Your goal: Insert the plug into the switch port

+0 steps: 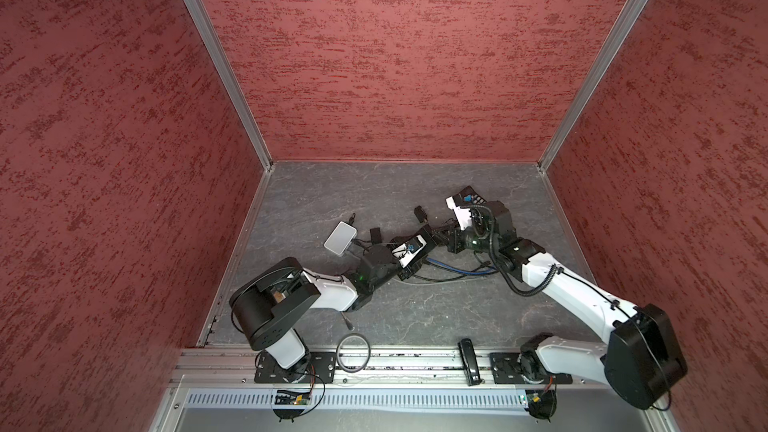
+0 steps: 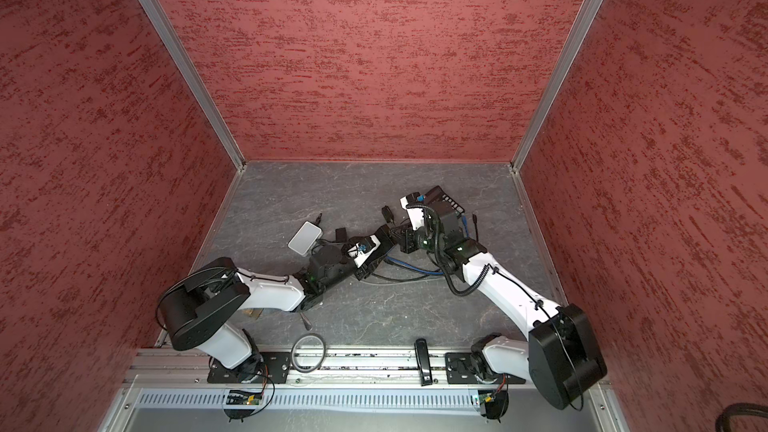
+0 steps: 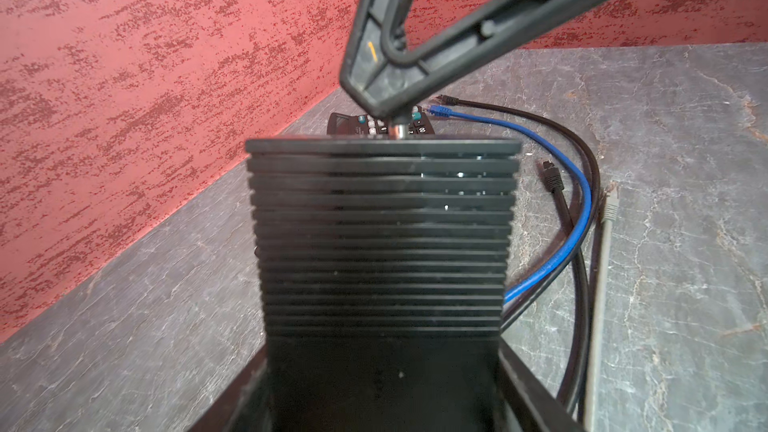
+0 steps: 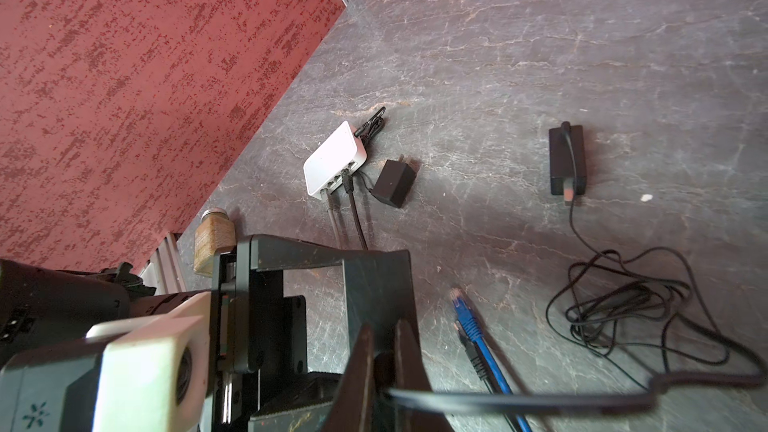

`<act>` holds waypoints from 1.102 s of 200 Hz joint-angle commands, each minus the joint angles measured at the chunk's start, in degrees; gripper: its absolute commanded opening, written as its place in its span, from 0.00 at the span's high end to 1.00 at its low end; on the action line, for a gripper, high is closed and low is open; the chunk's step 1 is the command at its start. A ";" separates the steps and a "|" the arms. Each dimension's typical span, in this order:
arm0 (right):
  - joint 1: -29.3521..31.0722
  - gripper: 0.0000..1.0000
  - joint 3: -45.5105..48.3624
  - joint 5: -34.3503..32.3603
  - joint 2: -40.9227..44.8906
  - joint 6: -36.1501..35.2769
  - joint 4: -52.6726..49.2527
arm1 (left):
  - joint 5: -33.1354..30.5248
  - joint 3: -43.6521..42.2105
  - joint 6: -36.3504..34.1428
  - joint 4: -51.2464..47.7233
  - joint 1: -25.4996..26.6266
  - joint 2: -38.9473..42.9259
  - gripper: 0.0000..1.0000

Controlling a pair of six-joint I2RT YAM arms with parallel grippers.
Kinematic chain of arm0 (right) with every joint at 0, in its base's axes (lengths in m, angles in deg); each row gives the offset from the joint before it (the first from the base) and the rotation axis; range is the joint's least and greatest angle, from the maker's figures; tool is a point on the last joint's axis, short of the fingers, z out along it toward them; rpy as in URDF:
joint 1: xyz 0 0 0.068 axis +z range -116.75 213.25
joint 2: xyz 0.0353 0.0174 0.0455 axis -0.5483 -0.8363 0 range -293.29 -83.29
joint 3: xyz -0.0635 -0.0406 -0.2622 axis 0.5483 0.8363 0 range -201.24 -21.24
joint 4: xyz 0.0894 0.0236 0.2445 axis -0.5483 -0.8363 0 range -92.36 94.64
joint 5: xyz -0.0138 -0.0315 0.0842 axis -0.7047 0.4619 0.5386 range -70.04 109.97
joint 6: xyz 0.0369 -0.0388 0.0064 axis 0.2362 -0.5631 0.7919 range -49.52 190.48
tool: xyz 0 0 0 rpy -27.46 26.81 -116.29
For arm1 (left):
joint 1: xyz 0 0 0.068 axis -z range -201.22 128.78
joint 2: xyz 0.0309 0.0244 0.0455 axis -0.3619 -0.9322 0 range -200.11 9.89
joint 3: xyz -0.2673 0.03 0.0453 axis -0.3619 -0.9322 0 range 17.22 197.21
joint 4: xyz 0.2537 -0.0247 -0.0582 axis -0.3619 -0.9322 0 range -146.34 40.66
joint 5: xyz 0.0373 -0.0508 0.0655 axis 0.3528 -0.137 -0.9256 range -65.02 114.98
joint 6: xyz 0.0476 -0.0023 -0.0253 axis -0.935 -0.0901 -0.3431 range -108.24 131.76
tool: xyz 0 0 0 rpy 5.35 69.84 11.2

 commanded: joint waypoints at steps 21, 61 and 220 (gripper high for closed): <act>4.46 1.00 0.93 2.86 -3.57 1.91 -3.82 | 10.59 6.91 -2.27 21.28 2.29 4.53 0.72; 4.90 1.00 2.12 2.45 -3.58 3.00 -2.39 | 11.31 7.38 -1.47 23.43 2.36 5.84 0.72; 7.72 1.00 4.73 -0.10 -3.18 3.59 -1.21 | 11.85 11.06 0.56 26.19 2.69 7.95 0.76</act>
